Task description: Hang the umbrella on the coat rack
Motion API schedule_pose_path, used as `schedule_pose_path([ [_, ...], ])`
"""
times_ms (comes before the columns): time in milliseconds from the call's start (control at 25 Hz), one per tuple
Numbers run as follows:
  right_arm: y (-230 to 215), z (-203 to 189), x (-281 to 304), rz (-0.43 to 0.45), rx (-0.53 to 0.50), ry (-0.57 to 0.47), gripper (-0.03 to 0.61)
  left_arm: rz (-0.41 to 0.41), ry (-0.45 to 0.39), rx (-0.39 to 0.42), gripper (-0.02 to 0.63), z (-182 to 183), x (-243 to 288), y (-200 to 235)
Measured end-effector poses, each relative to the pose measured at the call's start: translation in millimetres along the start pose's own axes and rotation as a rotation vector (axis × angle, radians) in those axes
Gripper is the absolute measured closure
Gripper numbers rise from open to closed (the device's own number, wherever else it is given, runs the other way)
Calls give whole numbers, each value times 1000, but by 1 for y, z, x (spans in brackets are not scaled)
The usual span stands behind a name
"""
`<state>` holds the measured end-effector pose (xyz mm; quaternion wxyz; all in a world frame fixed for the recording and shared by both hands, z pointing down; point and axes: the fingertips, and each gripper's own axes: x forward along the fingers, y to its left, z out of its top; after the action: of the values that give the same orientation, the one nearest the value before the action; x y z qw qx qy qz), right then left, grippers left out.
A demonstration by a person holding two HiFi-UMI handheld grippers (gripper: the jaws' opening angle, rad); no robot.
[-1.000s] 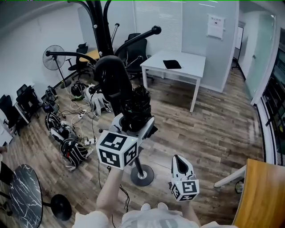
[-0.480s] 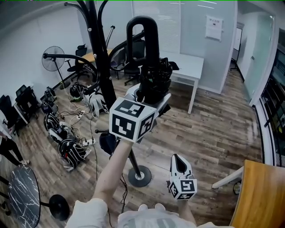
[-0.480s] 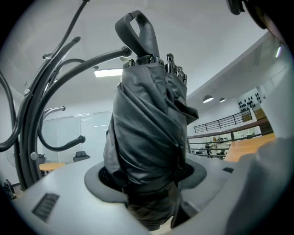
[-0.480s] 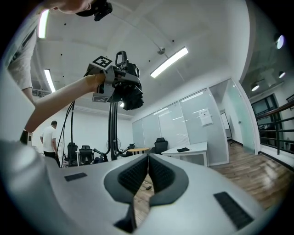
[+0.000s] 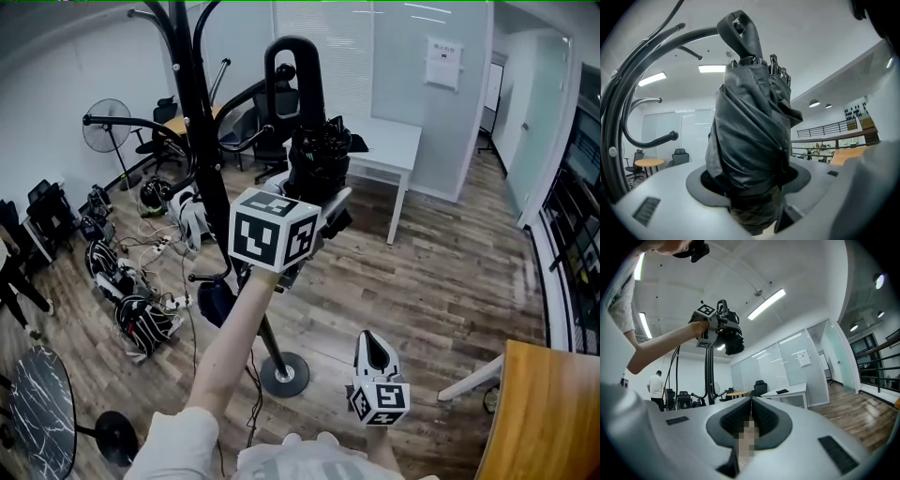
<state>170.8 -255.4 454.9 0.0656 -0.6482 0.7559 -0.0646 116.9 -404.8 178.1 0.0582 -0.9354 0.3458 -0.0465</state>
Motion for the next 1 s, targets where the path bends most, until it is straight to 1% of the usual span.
schedule_pose_path([
  [120, 2, -4, 2, 7, 15, 0, 548, 11, 21, 2, 315, -6, 5, 6],
  [360, 3, -7, 6, 29, 17, 8, 548, 34, 31, 0, 314, -13, 4, 14],
  [520, 0, -8, 7, 29, 13, 15, 548, 55, 43, 20, 315, -12, 8, 22],
  [720, -6, -12, 5, 21, 7, 35, 548, 61, 67, 26, 314, -13, 11, 23],
  [800, -7, -14, 4, 20, 9, 39, 548, 86, 70, 21, 315, -14, 10, 25],
  [920, 0, -14, 7, 48, 16, 33, 548, 178, 69, 12, 314, -17, 5, 32],
  [1000, 2, -10, 9, 73, 6, 25, 548, 210, 62, 1, 314, -15, 5, 34],
])
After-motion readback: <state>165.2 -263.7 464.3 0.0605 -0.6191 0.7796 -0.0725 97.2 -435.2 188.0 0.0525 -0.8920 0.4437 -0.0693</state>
